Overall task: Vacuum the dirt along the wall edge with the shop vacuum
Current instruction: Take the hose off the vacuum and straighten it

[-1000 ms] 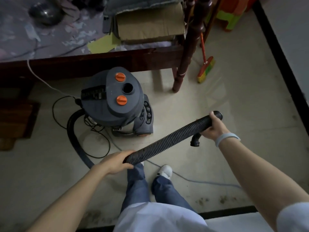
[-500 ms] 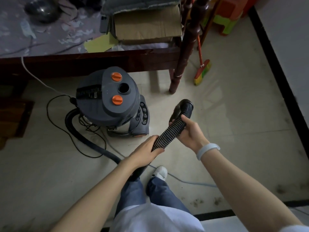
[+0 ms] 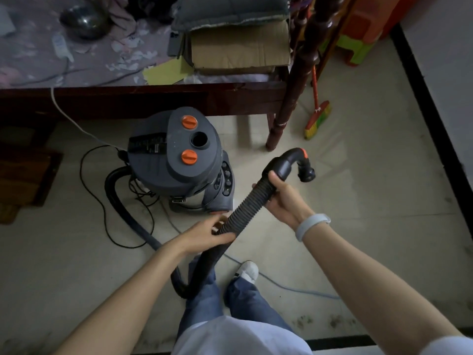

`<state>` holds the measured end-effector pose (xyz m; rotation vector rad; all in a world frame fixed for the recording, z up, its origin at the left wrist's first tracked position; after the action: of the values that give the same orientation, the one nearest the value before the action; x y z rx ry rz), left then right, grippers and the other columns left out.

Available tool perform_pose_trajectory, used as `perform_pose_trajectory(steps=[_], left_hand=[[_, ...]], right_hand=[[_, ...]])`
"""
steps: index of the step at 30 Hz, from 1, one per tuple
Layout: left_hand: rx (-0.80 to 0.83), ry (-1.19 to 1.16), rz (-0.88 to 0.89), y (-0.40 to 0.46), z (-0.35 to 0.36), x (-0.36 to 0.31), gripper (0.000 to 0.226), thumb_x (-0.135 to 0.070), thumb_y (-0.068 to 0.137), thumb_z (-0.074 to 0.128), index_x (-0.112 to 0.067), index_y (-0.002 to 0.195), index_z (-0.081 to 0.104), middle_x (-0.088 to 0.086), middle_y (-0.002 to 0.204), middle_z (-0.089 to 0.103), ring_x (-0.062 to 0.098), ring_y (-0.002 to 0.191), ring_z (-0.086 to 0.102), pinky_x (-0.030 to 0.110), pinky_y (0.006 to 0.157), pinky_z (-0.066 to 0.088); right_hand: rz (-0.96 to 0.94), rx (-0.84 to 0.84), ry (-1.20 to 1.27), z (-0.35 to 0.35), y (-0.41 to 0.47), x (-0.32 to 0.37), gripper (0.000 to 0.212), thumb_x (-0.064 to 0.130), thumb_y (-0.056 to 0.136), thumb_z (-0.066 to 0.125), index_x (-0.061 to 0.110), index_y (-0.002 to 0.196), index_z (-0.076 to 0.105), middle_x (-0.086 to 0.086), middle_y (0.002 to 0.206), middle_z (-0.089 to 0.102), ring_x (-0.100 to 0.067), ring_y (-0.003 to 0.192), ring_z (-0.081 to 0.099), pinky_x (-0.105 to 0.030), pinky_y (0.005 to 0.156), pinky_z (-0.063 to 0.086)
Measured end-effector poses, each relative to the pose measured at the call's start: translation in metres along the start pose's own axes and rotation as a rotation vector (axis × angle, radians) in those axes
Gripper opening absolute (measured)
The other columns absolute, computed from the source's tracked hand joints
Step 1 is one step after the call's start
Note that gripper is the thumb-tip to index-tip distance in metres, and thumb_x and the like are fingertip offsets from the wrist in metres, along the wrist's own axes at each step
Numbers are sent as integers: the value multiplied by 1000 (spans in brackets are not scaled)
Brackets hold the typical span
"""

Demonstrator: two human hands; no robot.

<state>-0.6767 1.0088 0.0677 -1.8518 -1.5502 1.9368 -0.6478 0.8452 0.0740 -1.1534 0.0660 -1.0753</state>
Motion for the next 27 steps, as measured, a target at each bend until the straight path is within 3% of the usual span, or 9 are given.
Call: perform_pose_trajectory(steps=[5,9,14,16,18,20,22,25,27], left_hand=[[-127,-162,84,19,9,-45,37,-29,84,67,-16,115,50,4,105,62,18,97,61,36,87,50],[-189,-25,157,9,-8,-46,45,-37,78,63,-17,115,49,4,103,63,19,95,60,41,87,49],[-44,120,121,-19,-29,-11,50,-21,85,64,-20,131,42,-3,121,55,12,110,52,32,97,43],[-12,178,77,-28,-42,7,52,-18,85,63,-24,132,40,-8,117,53,8,109,51,28,94,42],[32,203,-7,-30,-52,33,42,-23,80,67,-27,116,45,-7,110,57,12,103,55,33,91,47],[70,78,-83,-31,-57,52,44,-39,64,71,-28,101,49,-3,103,59,13,97,58,36,90,50],[95,-182,-103,-25,-56,56,54,-48,57,71,-27,103,52,1,100,59,12,93,56,28,87,47],[57,-357,-73,-9,-59,42,42,-34,81,70,-22,114,48,4,102,58,7,89,56,15,79,45],[-93,-413,-52,3,-75,39,24,-29,87,64,-19,106,53,2,94,62,8,82,59,22,78,49]], right_hand=[[-49,69,-169,15,-9,-13,16,11,96,50,4,110,50,-11,87,62,-23,83,63,-38,80,53],[3,123,-331,29,-6,-2,24,24,93,53,11,113,55,-5,98,62,-17,90,60,-33,80,48],[68,-91,-133,32,32,18,52,41,94,51,9,133,39,-13,101,56,-26,94,60,-42,78,49],[75,-168,-54,31,45,14,47,38,97,47,9,133,39,-12,95,56,-22,86,60,-41,78,47],[105,-187,-51,38,50,5,32,30,99,46,6,121,44,-10,88,56,-21,84,59,-38,84,44],[117,-180,-60,51,51,-8,26,22,99,48,3,116,44,-13,90,56,-28,99,61,-41,86,46],[125,-176,-132,64,54,-26,21,17,98,50,2,111,44,-16,96,57,-37,110,59,-47,88,49],[133,-152,-261,89,55,-51,15,14,98,48,0,104,44,-17,86,60,-36,84,63,-48,77,51],[138,-137,-275,105,58,-63,14,13,98,48,-1,99,48,-16,82,61,-32,75,63,-42,67,52]])
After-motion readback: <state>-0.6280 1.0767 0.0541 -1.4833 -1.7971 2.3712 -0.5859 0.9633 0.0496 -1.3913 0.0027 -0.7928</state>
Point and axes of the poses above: each hand's wrist, its own y-axis towards the middle knuckle, its own z-axis out of the palm, x = y × z, the point moved 9 cm from there along y, towards the middle knuckle
